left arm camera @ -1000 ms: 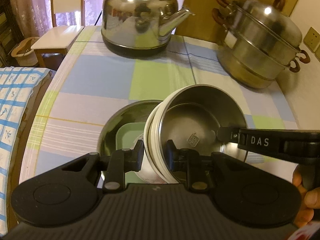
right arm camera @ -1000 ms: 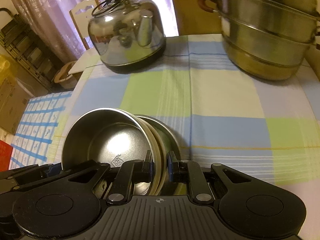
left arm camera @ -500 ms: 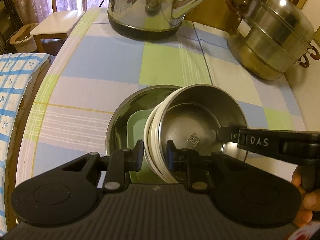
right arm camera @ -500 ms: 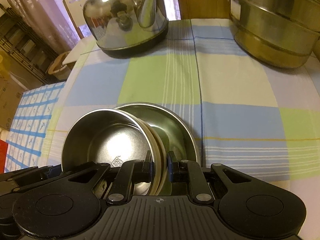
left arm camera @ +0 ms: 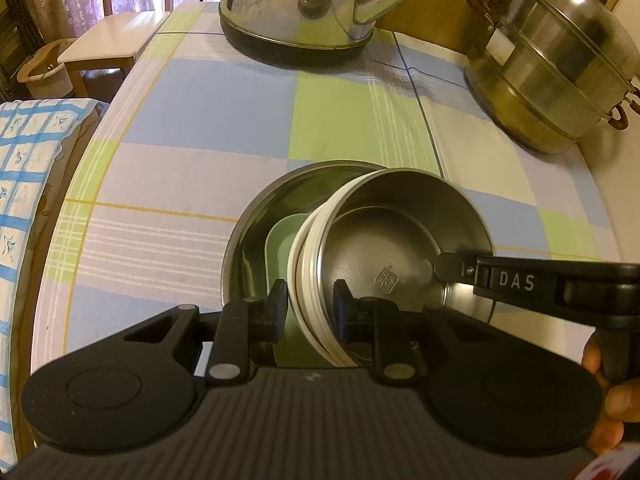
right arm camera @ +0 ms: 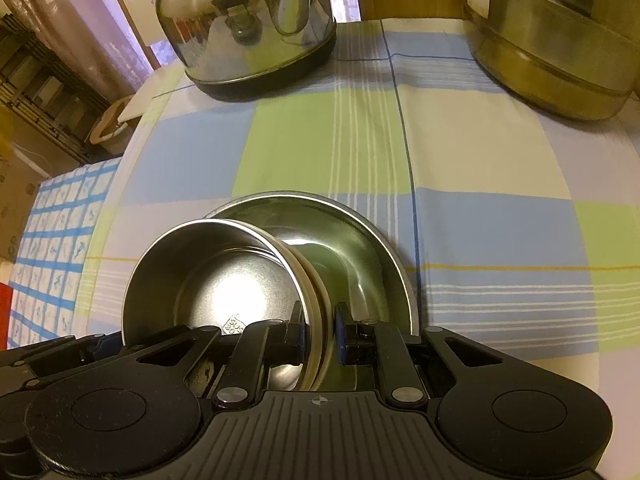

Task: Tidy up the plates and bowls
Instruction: 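Lower the bowl stack onto the floral dish and open the left gripper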

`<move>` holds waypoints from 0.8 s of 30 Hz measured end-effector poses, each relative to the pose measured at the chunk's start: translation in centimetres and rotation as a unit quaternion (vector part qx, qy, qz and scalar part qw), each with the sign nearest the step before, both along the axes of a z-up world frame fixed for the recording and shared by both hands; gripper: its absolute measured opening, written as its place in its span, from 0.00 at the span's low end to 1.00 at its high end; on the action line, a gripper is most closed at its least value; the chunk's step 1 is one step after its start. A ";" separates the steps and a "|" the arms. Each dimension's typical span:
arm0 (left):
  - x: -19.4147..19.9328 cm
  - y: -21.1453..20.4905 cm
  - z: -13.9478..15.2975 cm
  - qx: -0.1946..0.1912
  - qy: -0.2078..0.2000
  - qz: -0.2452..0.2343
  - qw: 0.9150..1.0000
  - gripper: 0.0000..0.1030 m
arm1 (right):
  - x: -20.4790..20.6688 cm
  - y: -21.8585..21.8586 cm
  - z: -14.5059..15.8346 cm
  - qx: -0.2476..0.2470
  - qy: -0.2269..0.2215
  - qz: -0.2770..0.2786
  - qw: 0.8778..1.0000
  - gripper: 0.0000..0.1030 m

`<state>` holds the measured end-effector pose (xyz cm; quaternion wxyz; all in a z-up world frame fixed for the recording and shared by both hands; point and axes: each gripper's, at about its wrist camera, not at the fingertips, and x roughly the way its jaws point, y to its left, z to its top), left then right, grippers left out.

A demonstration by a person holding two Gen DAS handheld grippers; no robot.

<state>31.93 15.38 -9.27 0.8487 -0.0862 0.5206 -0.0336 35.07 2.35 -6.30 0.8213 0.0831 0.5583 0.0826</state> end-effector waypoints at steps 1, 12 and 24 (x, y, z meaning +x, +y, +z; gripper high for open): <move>0.1 0.0 0.0 -0.001 0.000 -0.001 1.000 0.20 | 0.0 0.0 0.0 0.000 0.001 -0.001 1.000 0.14; 0.2 0.0 0.0 -0.004 0.001 -0.017 1.000 0.20 | -0.1 -0.7 0.0 0.007 0.013 -0.013 1.000 0.14; 0.1 -0.1 -0.1 -0.011 -0.005 -0.023 1.000 0.26 | -0.1 -1.0 -0.2 0.015 0.016 -0.017 1.000 0.14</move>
